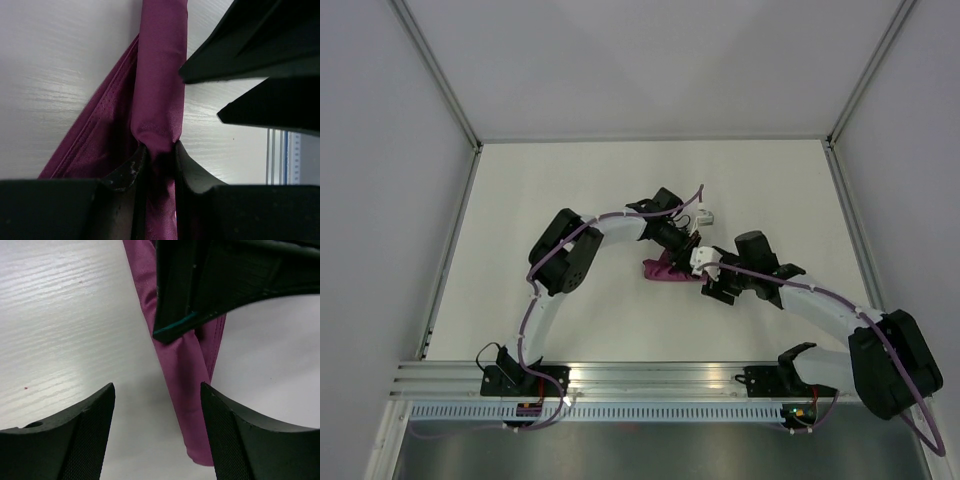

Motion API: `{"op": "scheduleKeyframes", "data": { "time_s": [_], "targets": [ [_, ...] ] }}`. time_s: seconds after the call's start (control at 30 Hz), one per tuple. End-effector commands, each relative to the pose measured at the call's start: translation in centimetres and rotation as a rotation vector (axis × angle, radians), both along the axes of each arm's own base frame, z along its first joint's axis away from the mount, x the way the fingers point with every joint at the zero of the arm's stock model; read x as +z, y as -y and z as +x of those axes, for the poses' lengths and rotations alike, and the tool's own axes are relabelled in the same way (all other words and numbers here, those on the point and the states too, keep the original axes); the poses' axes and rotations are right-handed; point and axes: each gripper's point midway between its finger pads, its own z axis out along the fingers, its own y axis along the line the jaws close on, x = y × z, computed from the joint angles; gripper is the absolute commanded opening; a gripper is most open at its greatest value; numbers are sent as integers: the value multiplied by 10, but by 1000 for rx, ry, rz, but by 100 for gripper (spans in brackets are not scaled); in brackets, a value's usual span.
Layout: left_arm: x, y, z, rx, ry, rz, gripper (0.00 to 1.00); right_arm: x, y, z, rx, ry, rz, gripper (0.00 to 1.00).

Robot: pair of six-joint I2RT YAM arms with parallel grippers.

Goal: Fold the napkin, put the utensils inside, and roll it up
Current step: Roll the napkin at the center of the board.

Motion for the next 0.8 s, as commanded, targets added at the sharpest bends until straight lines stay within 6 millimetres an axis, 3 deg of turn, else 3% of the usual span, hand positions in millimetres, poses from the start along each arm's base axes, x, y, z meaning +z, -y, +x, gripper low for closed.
{"op": "scheduleKeyframes", "data": {
  "time_s": [0.0, 0.03, 0.2, 0.3, 0.37, 0.4, 0.5, 0.63, 0.77],
  "targets": [
    [-59, -34, -39, 18, -213, 230, 2, 6, -6, 32, -4, 224, -94, 75],
    [-57, -32, -39, 16, -214, 224, 2, 3, -17, 32, 23, 253, -102, 75],
    [-60, -35, -40, 19, -235, 240, 2, -19, -25, 26, 55, 243, -180, 73],
    [-58, -35, -40, 15, -239, 232, 2, -29, -30, 22, 77, 233, -207, 67],
    [-54, -35, -40, 13, -242, 224, 2, -34, -31, 19, 83, 224, -223, 53],
    [-53, -35, -40, 12, -242, 223, 3, -37, -29, 17, 88, 211, -235, 36],
    [-47, -34, -37, 13, -238, 215, 10, -40, -26, 14, 98, 202, -251, 26],
    [-29, -33, -19, 50, -190, 195, 32, -45, -20, 3, 119, 142, -288, 22],
    [10, -28, 7, 110, -81, 135, 42, -47, -19, -4, 133, 89, -294, 20]
  ]
}}
